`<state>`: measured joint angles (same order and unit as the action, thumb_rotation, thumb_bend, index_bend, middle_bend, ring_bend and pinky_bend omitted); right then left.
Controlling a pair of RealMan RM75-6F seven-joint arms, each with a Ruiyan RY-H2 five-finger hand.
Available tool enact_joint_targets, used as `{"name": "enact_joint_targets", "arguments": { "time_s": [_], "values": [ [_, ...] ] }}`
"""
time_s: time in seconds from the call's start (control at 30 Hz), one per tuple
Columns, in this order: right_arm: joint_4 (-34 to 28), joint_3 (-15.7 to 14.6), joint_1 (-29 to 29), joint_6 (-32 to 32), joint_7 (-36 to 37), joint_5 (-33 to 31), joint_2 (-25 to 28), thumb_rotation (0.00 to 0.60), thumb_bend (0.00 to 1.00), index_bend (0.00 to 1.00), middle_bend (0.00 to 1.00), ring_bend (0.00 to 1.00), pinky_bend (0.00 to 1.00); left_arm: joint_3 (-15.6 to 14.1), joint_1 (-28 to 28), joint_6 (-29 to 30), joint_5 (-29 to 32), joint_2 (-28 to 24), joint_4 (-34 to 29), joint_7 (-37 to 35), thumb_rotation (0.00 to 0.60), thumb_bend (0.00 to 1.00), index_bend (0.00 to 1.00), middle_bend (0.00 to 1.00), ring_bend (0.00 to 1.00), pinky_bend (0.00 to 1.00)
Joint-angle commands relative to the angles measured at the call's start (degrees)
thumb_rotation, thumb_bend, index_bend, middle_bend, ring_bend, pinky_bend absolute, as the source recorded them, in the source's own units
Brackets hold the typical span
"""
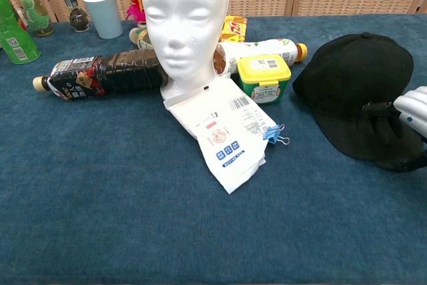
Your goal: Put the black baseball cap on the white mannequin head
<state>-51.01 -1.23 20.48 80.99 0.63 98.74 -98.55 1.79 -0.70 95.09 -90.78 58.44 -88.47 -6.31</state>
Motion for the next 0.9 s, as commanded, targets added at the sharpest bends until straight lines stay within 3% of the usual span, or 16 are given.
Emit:
{"name": "enact_joint_targets", "arguments": {
  "time_s": [0.03, 0.57, 0.9],
  "values": [
    [0.8, -0.31, 0.05, -0.04, 0.11, -0.01, -0.22, 0.6, 0.22, 0.42, 0.6, 0.63, 0.7, 0.03, 0.03, 0.01, -0.02, 0.02, 0.0, 0.03, 0.6, 0.29, 0.63, 0.49, 0.37, 0.35],
    [3.21, -0.56, 0.37, 0.13, 1.42, -0.72, -0.43, 0.6, 0.22, 0.42, 0.6, 0.63, 0.7, 0.15, 0.2, -0.22, -0.06, -0.06, -0.68, 0.86, 0.6, 0.29, 0.63, 0.49, 0.37, 0.35],
    [8.77, 0.86, 1.63, 0.96, 2.69, -1.47, -3.7, 0.6, 0.24, 0.43, 0.58, 0.63, 0.7, 0.11, -0.33, 0.36, 0.18, -0.41, -0.63, 0.51, 0.6, 0.29, 0.63, 0.49, 0.37, 0.35]
  ]
}}
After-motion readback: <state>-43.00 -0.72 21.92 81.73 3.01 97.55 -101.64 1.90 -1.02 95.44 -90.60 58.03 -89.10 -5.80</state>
